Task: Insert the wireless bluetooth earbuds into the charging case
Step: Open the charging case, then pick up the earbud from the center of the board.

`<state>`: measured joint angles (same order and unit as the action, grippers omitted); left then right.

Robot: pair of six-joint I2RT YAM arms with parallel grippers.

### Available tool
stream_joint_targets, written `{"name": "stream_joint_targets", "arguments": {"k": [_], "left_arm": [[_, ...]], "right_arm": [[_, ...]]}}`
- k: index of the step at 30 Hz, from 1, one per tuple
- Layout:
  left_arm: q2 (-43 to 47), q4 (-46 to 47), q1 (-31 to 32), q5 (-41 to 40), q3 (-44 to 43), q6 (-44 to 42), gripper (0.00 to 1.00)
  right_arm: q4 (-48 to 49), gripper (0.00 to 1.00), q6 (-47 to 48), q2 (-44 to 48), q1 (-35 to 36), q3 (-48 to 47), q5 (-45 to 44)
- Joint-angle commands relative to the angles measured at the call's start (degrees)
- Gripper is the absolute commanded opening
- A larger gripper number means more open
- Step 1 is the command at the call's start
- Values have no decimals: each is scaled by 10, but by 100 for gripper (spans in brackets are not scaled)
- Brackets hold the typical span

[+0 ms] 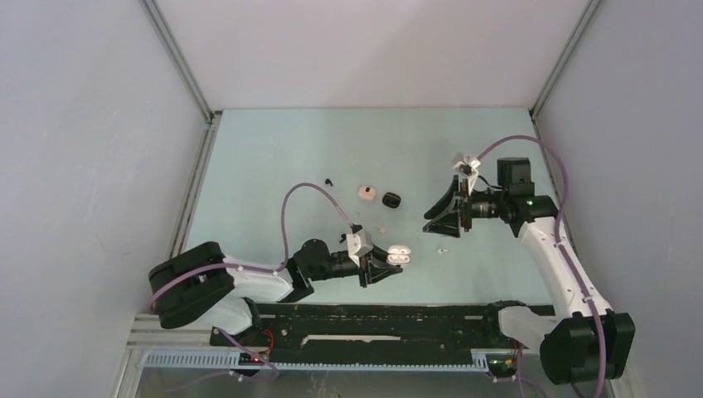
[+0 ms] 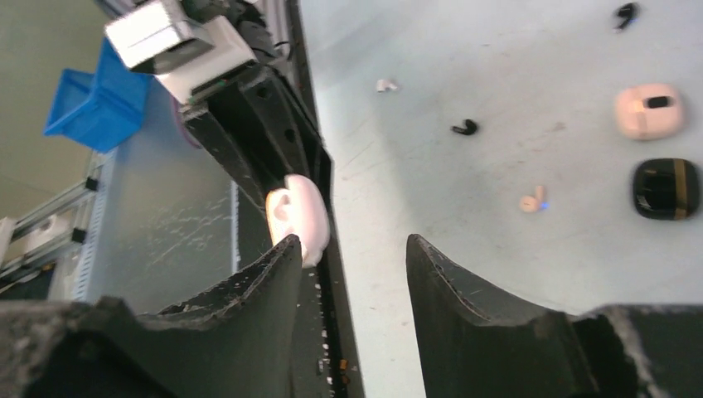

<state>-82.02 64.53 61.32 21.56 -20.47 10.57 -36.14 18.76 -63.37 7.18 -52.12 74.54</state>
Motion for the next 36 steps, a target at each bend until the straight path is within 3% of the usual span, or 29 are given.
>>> {"name": "stream_joint_targets", "arguments": {"k": [1,6,10,17,36], "left_arm": [[60,8,3,-26,15,14,0],[126,-13,3,-59,43,30,0],[142,-25,3,-70,59,23,0],[148,3,4,-86,80,32,0],[198,-42,12,-108,94,32,0]], "right_arm": [[-42,50,69,22,-53,-28,-17],[-156,35,265,25,-63,-36,-198],[-184,26,316,5,-65,-24,-262],[-141,21,333,-59,-38,-5,-335],[-9,19,326,-221,39,17,-523]]}}
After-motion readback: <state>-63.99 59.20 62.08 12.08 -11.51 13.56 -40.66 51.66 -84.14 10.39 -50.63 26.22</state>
